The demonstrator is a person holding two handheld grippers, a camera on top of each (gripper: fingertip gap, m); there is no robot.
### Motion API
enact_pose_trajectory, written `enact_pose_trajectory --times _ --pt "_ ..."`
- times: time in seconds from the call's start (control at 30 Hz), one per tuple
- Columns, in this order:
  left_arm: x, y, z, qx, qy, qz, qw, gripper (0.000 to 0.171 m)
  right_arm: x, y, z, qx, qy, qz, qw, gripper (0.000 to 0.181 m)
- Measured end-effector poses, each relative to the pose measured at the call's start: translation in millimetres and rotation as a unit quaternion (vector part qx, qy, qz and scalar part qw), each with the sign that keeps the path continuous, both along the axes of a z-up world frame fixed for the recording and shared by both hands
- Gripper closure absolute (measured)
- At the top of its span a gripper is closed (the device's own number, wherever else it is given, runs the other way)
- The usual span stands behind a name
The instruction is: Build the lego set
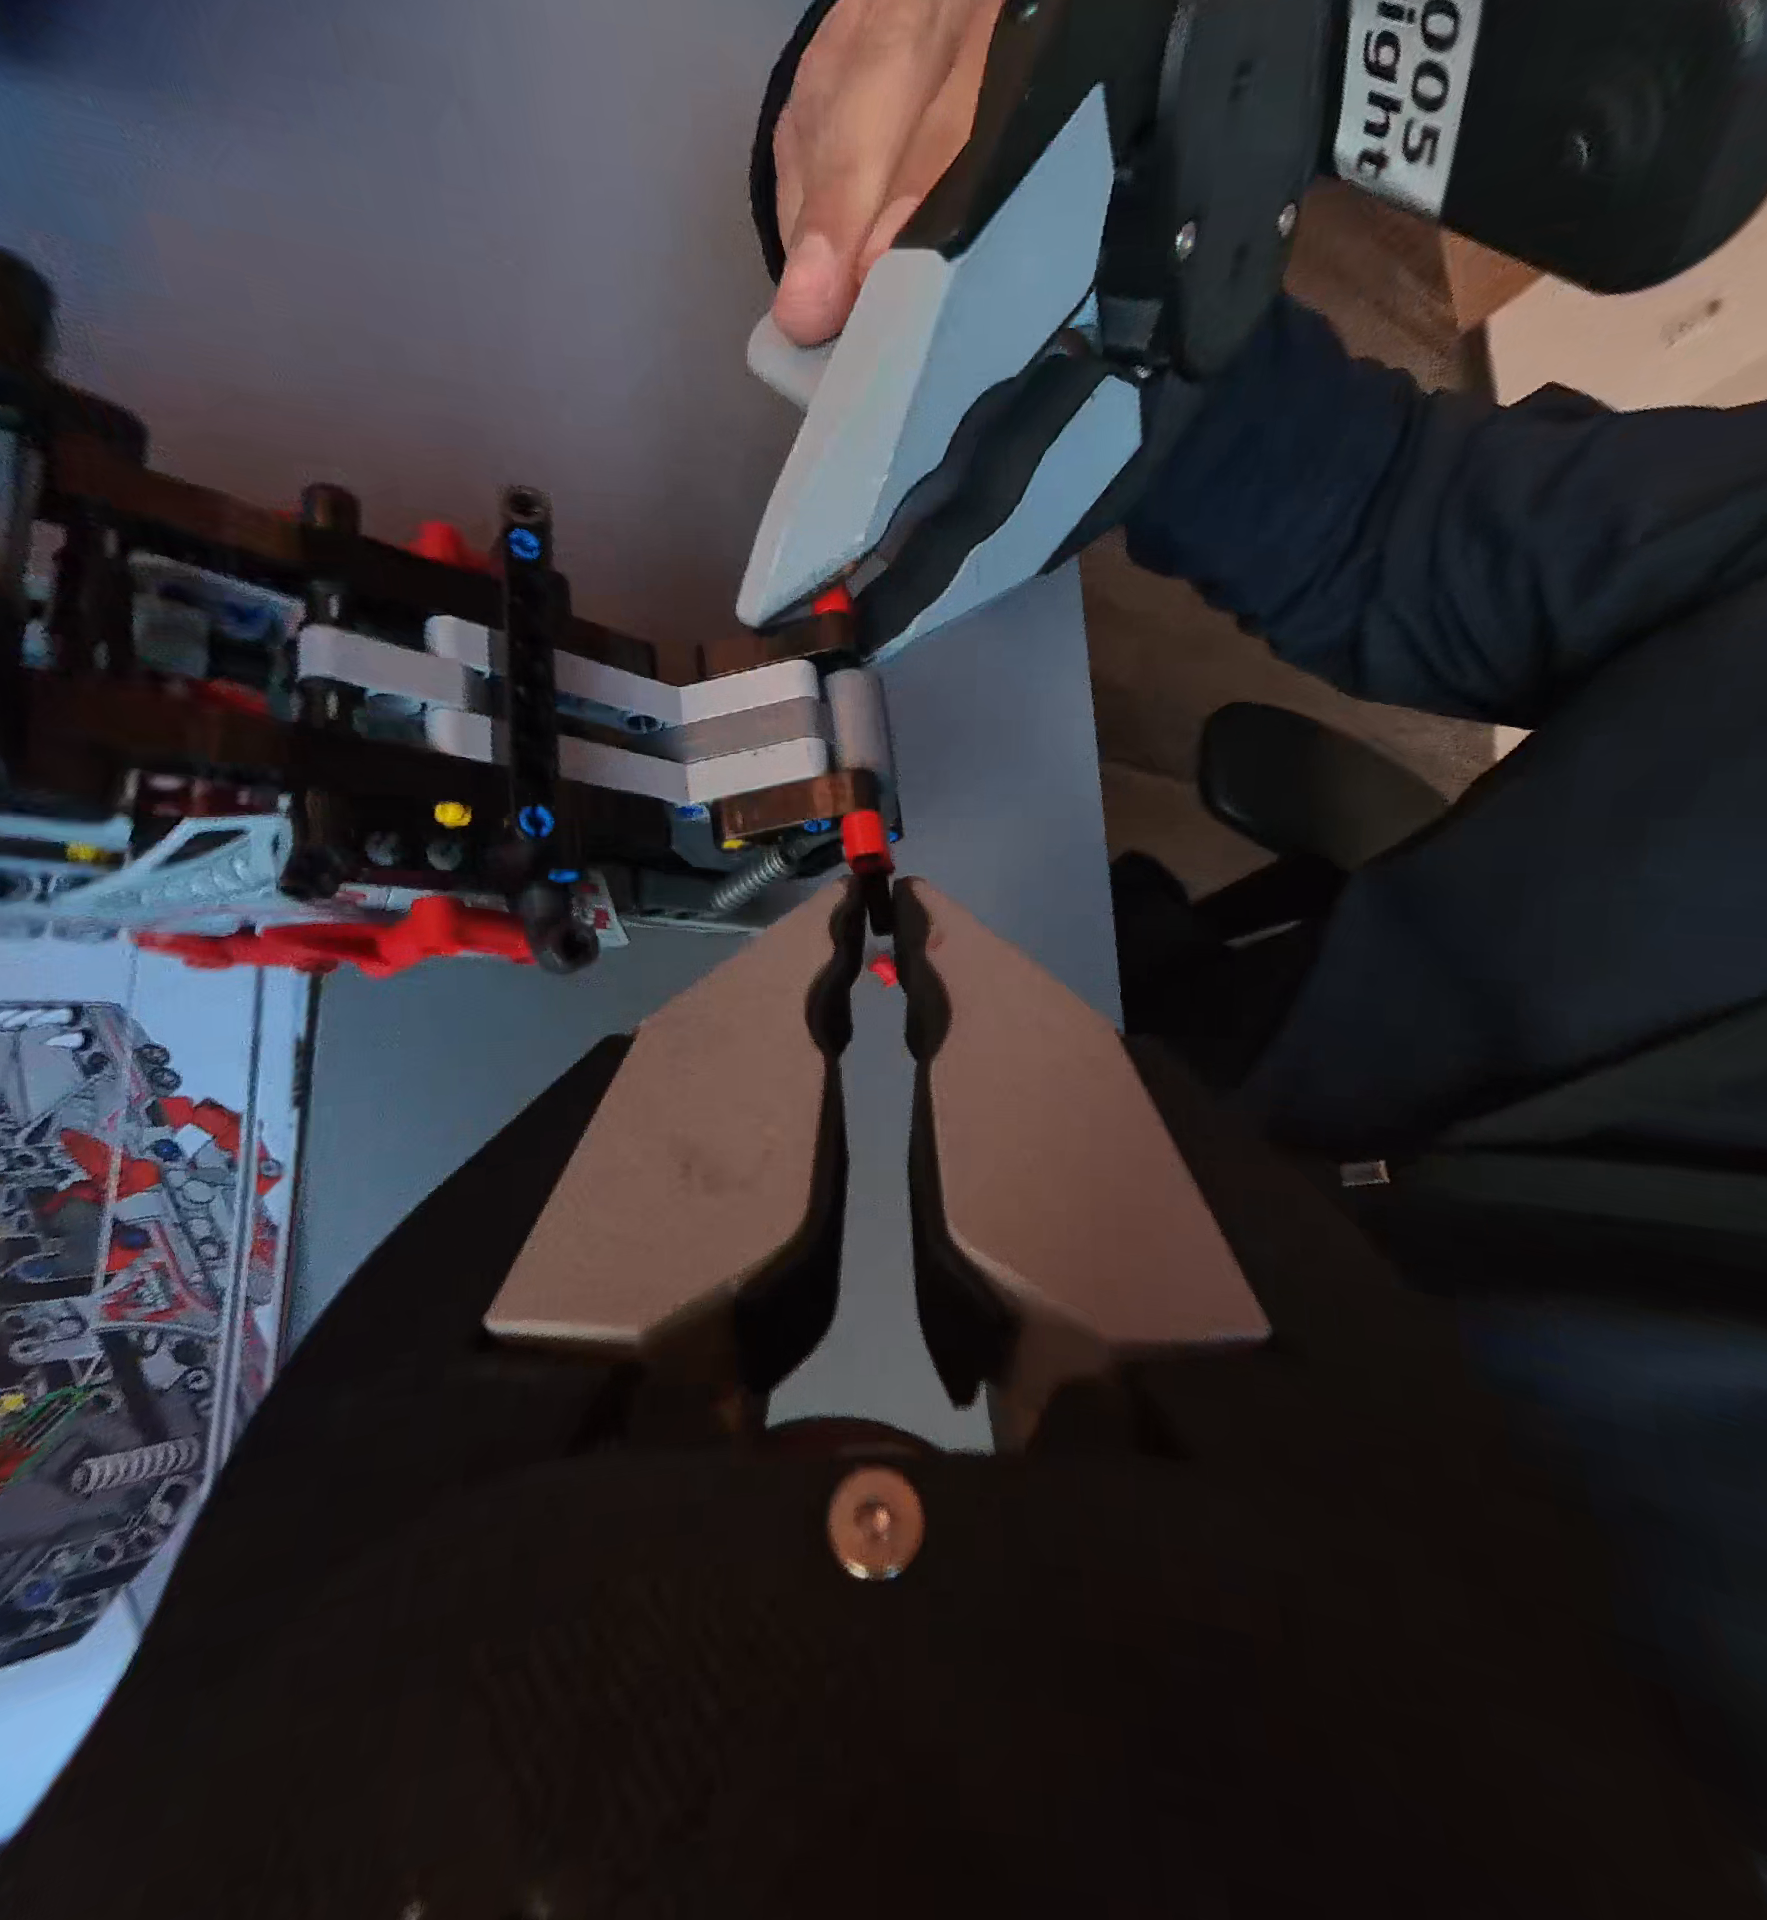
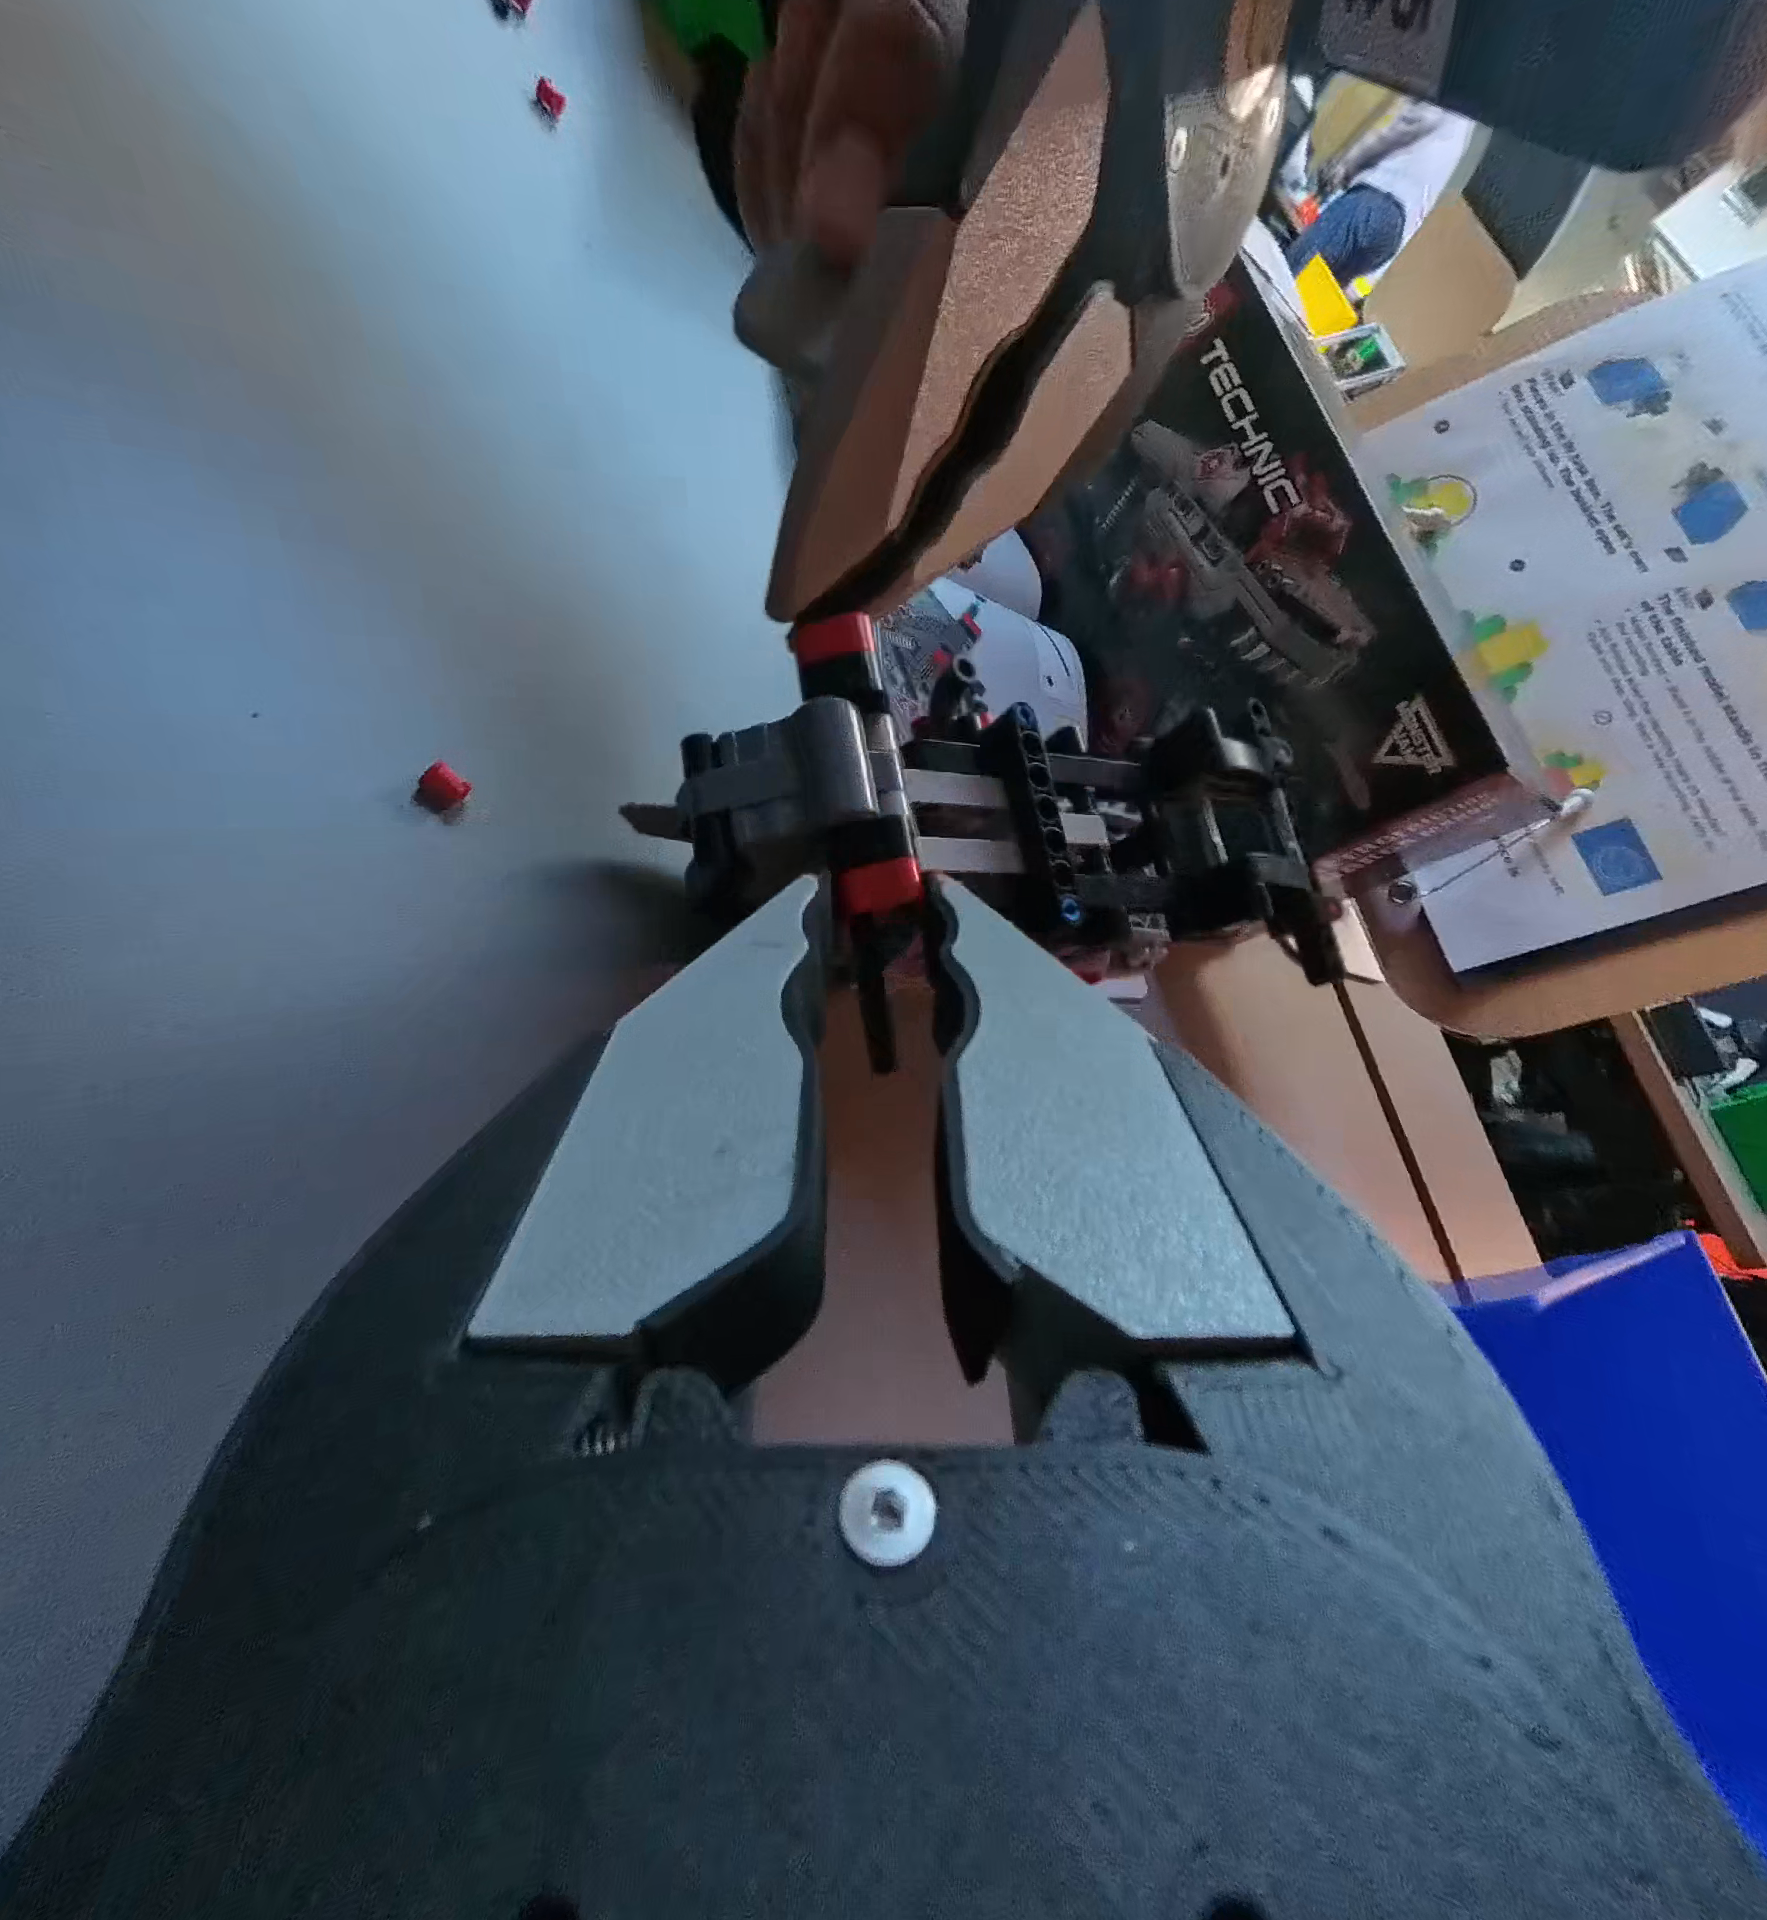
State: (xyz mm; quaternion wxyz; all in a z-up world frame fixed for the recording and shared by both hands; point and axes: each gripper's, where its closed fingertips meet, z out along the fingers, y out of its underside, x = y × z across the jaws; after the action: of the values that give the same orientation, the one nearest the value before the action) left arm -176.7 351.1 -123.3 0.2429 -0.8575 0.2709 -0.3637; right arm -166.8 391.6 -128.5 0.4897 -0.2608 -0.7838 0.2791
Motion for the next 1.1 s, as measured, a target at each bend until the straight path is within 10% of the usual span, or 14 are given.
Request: enact_pose_trajectory --times 0.53,0.7,1.1 --pt "-26.4 -8.8 -2.2 0.068 0.123 -0.002 0.99 0.17 9.9 -1.8 -2.9 0.002 -0.045 -0.038 0.998 0.181" --pt "-30.9 -12.7 -4.8 0.111 0.171 -0.031 0.978 0.169 26.0 -7.5 -6.8 -0.058 -0.075 -0.047 0.994 0.151" --pt "-30.5 -6.2 -1.0 0.183 0.213 -0.048 0.959 0.162 9.9 -19.1 2.0 -0.057 -0.065 -0.045 0.995 0.181"
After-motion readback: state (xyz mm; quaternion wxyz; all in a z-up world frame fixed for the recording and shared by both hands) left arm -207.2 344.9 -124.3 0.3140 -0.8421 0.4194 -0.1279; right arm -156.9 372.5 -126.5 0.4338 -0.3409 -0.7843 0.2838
